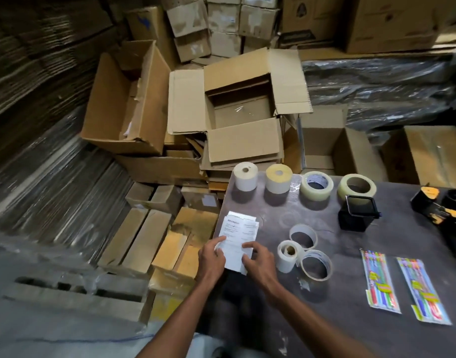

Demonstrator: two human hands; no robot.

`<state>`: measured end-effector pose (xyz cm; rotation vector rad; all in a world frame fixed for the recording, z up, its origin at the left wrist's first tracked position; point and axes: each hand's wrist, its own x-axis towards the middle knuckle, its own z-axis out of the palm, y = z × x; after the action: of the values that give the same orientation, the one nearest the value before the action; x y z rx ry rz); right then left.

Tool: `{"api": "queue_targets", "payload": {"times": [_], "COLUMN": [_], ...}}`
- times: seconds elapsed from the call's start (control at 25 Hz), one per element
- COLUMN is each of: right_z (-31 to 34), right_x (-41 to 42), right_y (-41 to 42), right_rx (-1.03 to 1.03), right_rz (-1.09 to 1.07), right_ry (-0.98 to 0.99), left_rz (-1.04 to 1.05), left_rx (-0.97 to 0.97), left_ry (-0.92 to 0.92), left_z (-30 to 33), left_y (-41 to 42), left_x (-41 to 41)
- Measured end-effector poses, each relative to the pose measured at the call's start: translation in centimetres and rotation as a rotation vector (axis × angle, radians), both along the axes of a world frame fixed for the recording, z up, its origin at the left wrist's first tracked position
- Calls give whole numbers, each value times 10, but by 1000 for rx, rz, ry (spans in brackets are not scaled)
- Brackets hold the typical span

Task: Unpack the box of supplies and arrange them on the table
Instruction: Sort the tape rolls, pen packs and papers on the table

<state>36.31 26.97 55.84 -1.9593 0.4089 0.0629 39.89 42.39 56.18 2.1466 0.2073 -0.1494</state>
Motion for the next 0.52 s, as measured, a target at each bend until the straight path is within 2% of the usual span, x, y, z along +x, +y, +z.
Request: {"api": "queue_targets", "payload": {"times": [0.24, 0.52], "right_z": [-1, -20], "right_x": [52, 66], "right_y": [13, 26], "right_rx": [-47, -81], "right_rz": [-111, -216], "right_ry": [68, 79], "left_rz": [-184, -272], "left_rx": [38, 34], "left_ry": [90, 98], "left_z": [-18, -35], "left_y": [8, 13], "left_x": [67, 86]}}
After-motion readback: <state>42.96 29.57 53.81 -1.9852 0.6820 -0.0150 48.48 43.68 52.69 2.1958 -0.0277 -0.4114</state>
